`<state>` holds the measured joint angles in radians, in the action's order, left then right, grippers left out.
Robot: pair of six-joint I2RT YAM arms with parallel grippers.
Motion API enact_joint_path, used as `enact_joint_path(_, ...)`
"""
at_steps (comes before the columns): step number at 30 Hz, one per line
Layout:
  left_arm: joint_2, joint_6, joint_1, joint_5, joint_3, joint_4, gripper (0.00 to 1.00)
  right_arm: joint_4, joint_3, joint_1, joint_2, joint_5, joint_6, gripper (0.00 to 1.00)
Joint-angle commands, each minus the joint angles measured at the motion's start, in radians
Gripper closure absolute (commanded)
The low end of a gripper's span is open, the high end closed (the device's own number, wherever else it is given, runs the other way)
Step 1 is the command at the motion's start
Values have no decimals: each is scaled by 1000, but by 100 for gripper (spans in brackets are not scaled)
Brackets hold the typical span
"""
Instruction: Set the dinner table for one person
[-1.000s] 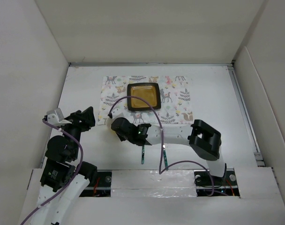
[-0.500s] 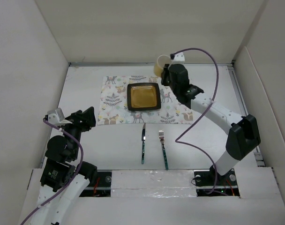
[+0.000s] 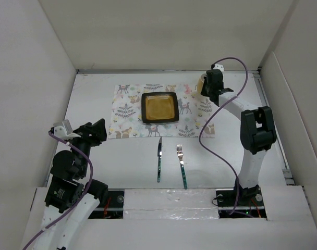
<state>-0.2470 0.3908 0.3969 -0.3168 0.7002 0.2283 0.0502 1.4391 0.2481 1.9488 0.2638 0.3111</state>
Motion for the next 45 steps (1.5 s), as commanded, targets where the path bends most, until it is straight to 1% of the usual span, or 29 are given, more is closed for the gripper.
enact_joint_path(1, -12, -15, -4, 5, 1, -46, 41, -105, 112, 10, -22, -18, 5, 100)
enact_joint_path(4, -6, -18, -4, -5, -1, -50, 41, -108, 121, 10, 2, 6, 0, 100)
enact_joint_path(5, -8, -18, -4, -4, -2, -50, 41, -90, 163, 10, 40, 18, -3, 100)
enact_joint_path(9, -15, -23, -4, -4, -1, -55, 41, -62, 194, 10, 76, 35, -7, 100)
enact_joint_path(15, -31, -23, -4, -5, 1, -53, 41, -56, 182, 39, 98, 90, -1, 100)
enact_joint_path(16, -31, -24, -4, -4, 1, -52, 41, -15, 182, 39, 99, 106, -1, 100)
enact_joint_path(17, -31, -23, -4, -2, 2, -56, 41, -9, 182, 49, 101, 141, 2, 100)
enact_joint_path(21, -38, -23, -4, -5, 4, -52, 41, 3, 176, 49, 117, 140, 5, 100)
enact_joint_path(24, -35, -23, -4, -7, 2, -55, 41, 19, 161, 49, 119, 141, 25, 88)
enact_joint_path(26, -34, -21, -4, -7, 4, -50, 41, -1, 138, 49, 101, 144, 32, 65)
enact_joint_path(27, -34, -21, -4, -7, 4, -50, 41, -1, 136, 49, 92, 144, 33, 65)
enact_joint_path(28, -34, -21, -4, -5, 2, -56, 41, 7, 132, 49, 82, 150, 36, 53)
enact_joint_path(32, -32, -21, -4, -1, 2, -50, 41, 25, 130, 49, 24, 158, 36, 41)
enact_joint_path(35, -31, -18, -4, -7, 1, -53, 41, 57, 104, 59, -54, 153, 42, 37)
enact_joint_path(37, -31, -13, -4, -10, 2, -43, 42, 80, 72, 68, -118, 150, 59, 38)
enact_joint_path(38, -29, -13, -4, -10, 2, -44, 44, 65, -6, 97, -201, 141, 65, 40)
enact_joint_path(39, -29, -13, -4, 1, 1, -47, 52, 47, -53, 115, -250, 138, 68, 44)
enact_joint_path(40, -28, -15, -4, 7, -1, -52, 59, 5, -109, 135, -292, 138, 68, 59)
enact_joint_path(41, -31, -15, -4, 10, 1, -53, 71, -10, -209, 155, -371, 137, 74, 70)
enact_joint_path(42, -32, -17, -4, 22, 1, -52, 77, -18, -257, 202, -407, 124, 80, 83)
enact_joint_path(43, -35, -18, -4, 31, 2, -49, 84, -36, -304, 226, -436, 111, 88, 100)
enact_joint_path(44, -41, -18, -4, 38, 2, -50, 92, -41, -397, 253, -492, 100, 95, 100)
enact_joint_path(45, -43, -20, -4, 45, 2, -52, 96, -38, -437, 311, -520, 110, 98, 100)
